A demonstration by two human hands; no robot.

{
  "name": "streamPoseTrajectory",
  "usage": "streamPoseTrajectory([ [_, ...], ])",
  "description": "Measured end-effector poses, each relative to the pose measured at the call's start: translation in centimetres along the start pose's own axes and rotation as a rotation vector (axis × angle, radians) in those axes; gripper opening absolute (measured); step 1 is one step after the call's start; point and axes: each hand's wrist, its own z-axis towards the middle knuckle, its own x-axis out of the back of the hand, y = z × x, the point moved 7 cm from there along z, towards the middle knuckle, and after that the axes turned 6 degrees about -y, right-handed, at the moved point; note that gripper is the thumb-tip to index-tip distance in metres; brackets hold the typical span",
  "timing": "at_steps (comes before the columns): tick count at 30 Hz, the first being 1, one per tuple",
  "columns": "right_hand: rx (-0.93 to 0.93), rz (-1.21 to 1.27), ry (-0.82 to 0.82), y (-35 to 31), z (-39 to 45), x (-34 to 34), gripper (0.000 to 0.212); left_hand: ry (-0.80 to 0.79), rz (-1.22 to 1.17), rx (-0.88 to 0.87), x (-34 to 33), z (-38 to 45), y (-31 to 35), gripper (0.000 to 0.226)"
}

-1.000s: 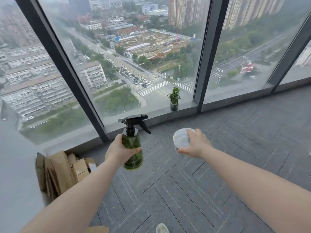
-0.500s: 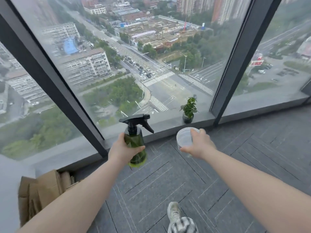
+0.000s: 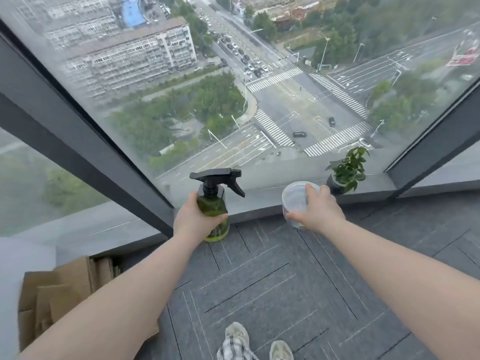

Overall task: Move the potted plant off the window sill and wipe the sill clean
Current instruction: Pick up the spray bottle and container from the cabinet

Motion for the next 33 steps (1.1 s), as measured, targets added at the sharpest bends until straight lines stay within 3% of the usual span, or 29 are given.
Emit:
streamPoseTrajectory([
  [13,0.051,-0.044,-0.013,0.2,21.7,-10.4,0.093,-0.038,-0.012,0.027,-13.0,19.7,-6.9,0.083],
  [22,0.035,-0.001,0.087,4.1,38.3,-21.0,0.092,0.076,-0.065,0.031,-24.9,33.2,-14.9,0.073],
  [33,0.076,0.062,0.154,7.1,47.6,-29.3,0.098,0.167,-0.166,-0.035,-31.1,41.7,-21.5,0.075],
])
